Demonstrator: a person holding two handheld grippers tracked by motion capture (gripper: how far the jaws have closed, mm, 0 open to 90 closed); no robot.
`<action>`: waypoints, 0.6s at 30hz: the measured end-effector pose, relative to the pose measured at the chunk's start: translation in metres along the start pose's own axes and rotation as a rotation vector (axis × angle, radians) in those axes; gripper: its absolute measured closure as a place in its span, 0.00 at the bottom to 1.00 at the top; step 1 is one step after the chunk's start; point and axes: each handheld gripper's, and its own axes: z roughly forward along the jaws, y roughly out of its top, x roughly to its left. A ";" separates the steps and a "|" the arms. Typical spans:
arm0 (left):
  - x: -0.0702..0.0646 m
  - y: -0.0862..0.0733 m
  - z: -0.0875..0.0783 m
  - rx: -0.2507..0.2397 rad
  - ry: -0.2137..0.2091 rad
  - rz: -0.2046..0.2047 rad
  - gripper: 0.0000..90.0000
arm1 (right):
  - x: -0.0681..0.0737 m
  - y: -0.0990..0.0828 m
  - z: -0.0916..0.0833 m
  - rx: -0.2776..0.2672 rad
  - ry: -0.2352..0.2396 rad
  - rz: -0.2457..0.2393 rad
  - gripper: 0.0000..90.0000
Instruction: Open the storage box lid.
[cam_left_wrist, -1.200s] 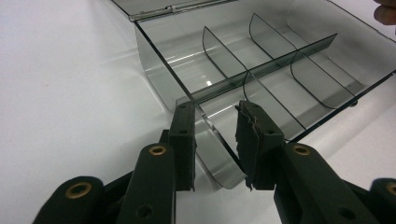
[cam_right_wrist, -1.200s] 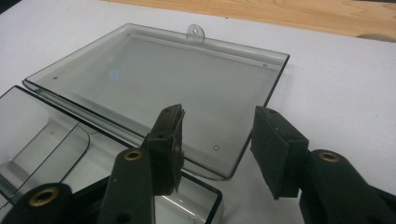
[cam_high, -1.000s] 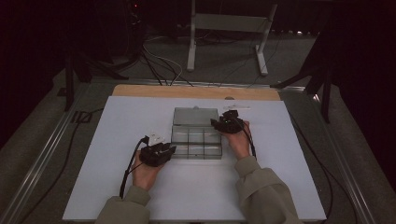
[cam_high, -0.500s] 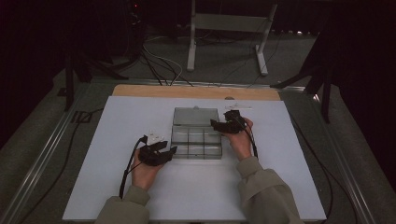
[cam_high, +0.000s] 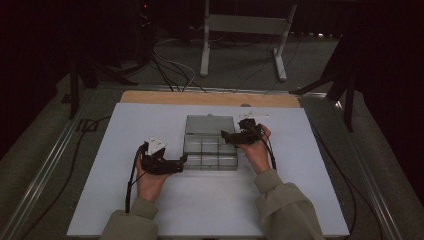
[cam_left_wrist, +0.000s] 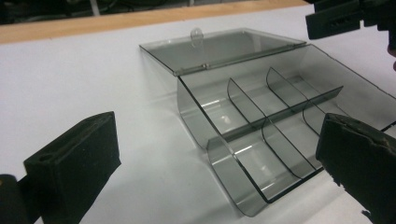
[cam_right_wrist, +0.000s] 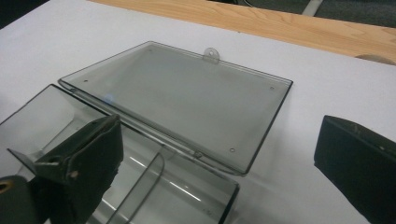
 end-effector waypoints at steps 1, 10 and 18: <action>0.000 0.000 0.000 0.000 0.000 0.000 0.00 | 0.000 0.000 0.000 0.000 0.000 0.000 0.01; 0.004 0.001 -0.002 -0.006 -0.046 -0.009 0.01 | 0.007 0.003 -0.009 -0.010 0.022 -0.037 0.00; 0.006 0.003 -0.007 -0.019 -0.033 -0.010 0.01 | 0.011 0.006 -0.021 -0.026 0.031 -0.059 0.00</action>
